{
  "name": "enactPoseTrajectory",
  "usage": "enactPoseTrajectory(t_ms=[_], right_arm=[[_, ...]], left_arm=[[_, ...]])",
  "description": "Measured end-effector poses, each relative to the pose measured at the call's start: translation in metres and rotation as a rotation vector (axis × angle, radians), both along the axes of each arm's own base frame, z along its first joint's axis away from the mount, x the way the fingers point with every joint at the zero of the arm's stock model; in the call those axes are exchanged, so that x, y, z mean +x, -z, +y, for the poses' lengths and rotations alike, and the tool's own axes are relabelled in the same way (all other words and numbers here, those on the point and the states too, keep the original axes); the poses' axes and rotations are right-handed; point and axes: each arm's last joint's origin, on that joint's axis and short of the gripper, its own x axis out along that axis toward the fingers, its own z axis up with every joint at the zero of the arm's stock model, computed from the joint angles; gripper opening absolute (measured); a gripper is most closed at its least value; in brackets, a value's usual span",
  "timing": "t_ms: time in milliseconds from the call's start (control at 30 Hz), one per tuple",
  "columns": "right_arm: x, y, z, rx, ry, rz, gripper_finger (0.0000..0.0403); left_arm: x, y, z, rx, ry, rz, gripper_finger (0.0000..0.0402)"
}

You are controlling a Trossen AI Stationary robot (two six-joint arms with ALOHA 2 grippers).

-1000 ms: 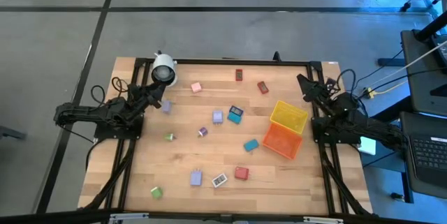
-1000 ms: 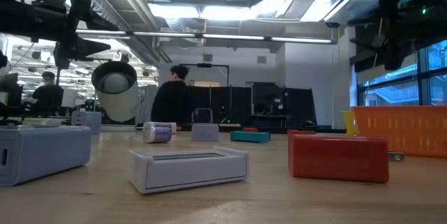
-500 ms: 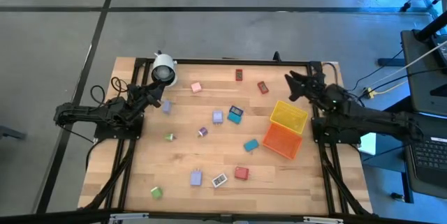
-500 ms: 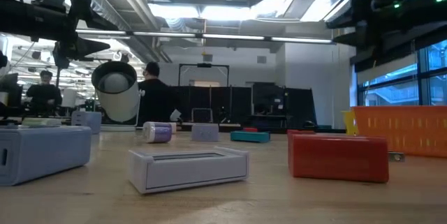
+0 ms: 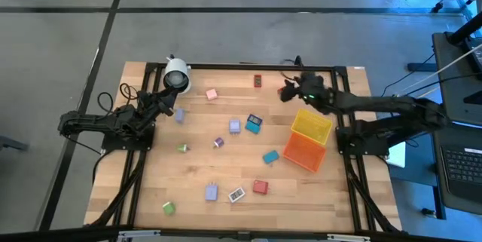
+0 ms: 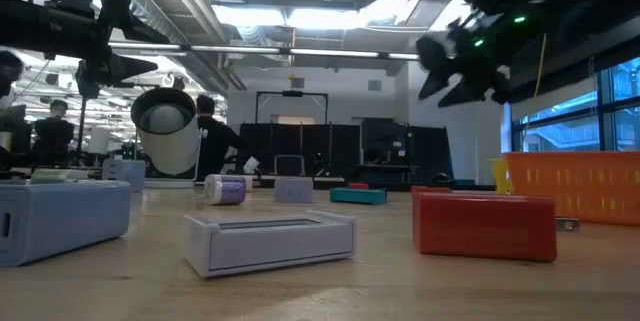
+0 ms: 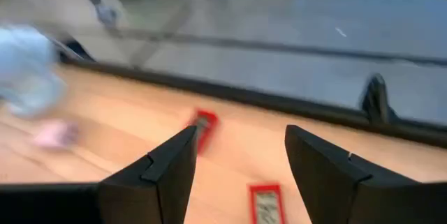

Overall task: Pick & Place Office items
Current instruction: Put the bottom red digital timer into the yellow basket

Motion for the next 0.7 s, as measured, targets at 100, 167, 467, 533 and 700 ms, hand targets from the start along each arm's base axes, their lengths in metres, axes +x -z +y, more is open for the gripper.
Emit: enactPoseTrajectory(t_ms=[100, 167, 467, 533, 700], right_arm=[[0.019, 0.006, -0.012, 0.091, -0.019, 0.134, 0.0223], [0.03, 0.013, -0.02, 0.149, -0.033, 0.201, 0.0233], [0.058, 0.043, -0.052, 0.414, -0.031, 0.289, 0.0326], [0.059, 0.049, -0.056, 0.426, -0.024, 0.308, 0.0339], [0.057, 0.065, -0.067, 0.468, 0.015, 0.346, 0.0347]], left_arm=[[0.0, 0.0, 0.0, 0.002, 0.0, 0.004, 0.0251], [0.0, 0.0, 0.0, 0.014, -0.002, 0.02, 0.0251], [0.0, 0.001, 0.0, 0.027, -0.005, 0.045, 0.0251], [0.0, 0.001, 0.0, 0.044, -0.008, 0.069, 0.0251], [0.0, 0.003, 0.0, 0.046, -0.027, 0.096, 0.0251]])
